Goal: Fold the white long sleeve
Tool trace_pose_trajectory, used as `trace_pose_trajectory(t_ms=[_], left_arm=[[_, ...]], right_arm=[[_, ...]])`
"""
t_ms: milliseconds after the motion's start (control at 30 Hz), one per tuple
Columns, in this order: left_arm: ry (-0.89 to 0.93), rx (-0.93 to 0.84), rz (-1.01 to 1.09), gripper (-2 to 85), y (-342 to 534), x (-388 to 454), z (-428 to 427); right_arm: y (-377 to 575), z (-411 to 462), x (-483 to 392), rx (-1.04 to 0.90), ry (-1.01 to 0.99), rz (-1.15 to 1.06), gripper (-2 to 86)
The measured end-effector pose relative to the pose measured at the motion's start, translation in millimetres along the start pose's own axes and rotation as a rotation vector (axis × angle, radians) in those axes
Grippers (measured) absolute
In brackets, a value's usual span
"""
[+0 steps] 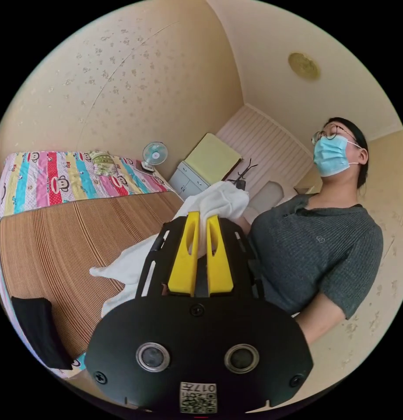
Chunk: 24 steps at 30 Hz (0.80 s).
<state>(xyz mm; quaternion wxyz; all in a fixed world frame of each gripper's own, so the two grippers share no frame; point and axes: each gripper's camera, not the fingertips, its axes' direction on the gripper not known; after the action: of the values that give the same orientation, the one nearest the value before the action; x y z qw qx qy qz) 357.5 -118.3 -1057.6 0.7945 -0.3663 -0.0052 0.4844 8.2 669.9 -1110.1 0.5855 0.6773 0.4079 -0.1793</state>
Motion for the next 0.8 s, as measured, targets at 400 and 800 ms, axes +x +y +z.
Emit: trace_pose_trajectory(t_ms=[400, 800], left_arm=[[-0.258, -0.393, -0.277, 1.9, -219.9, -264.9, 110.3], [-0.697, -0.504, -0.734, 10.8, 55.7, -466.5, 243.0]], right_arm=[[-160.4, 131.5, 118.0, -0.272, 0.497, 0.164, 4.1], [52.3, 351.2, 432.5, -0.649, 0.637, 0.648, 11.4]])
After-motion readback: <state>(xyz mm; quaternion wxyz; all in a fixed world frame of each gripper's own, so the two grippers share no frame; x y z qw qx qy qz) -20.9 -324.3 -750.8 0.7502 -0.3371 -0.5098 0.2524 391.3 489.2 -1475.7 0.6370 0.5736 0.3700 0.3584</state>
